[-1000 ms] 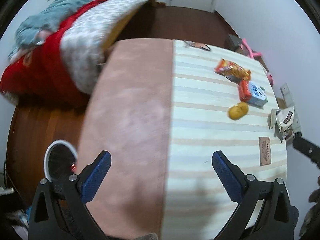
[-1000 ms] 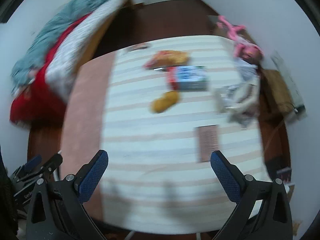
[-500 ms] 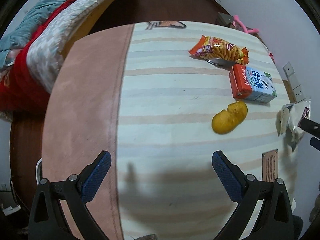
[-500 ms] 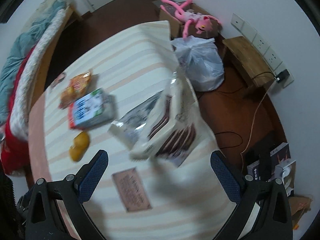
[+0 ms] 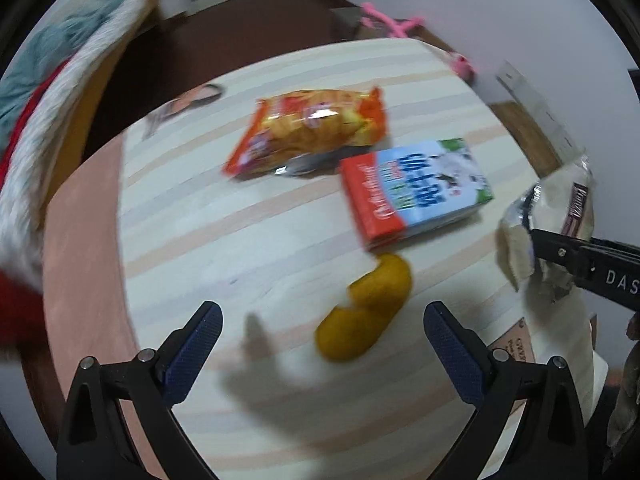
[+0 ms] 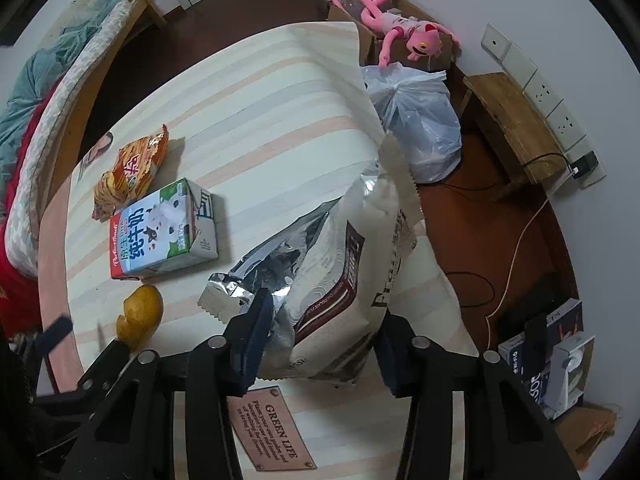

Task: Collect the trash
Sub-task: 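Grasp the Franzzi wrapper with the right tool while the left tool grasps the yellow bread, then carry the Franzzi wrapper and yellow bread over the white bin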

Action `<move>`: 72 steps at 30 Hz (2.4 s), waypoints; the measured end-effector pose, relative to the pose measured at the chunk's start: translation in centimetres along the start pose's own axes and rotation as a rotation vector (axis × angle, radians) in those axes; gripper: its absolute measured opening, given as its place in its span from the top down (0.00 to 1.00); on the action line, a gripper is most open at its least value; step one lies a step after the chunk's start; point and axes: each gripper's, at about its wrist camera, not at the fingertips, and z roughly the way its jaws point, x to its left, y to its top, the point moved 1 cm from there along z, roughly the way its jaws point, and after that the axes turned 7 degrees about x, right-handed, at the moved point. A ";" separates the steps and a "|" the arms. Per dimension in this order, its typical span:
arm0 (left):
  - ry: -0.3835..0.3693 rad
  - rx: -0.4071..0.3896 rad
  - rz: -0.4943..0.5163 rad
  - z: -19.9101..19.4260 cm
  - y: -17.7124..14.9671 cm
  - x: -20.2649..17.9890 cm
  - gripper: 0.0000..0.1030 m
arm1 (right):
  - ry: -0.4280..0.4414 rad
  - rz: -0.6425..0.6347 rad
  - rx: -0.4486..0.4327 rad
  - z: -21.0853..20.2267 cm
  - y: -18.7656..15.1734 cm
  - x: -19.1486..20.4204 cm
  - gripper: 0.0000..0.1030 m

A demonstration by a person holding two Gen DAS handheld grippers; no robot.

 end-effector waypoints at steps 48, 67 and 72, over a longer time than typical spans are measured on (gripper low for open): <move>0.086 -0.421 -0.349 -22.4 -17.6 13.0 0.77 | 0.316 -0.323 -0.193 -16.3 -12.2 15.2 0.88; 0.228 -0.324 -0.788 -22.9 -39.7 35.0 0.77 | 0.477 -0.753 -0.002 -13.6 -30.5 46.7 0.88; 0.156 -0.222 -0.886 -17.3 -42.4 39.1 0.77 | 0.421 -0.805 0.099 -7.5 -33.9 52.2 0.88</move>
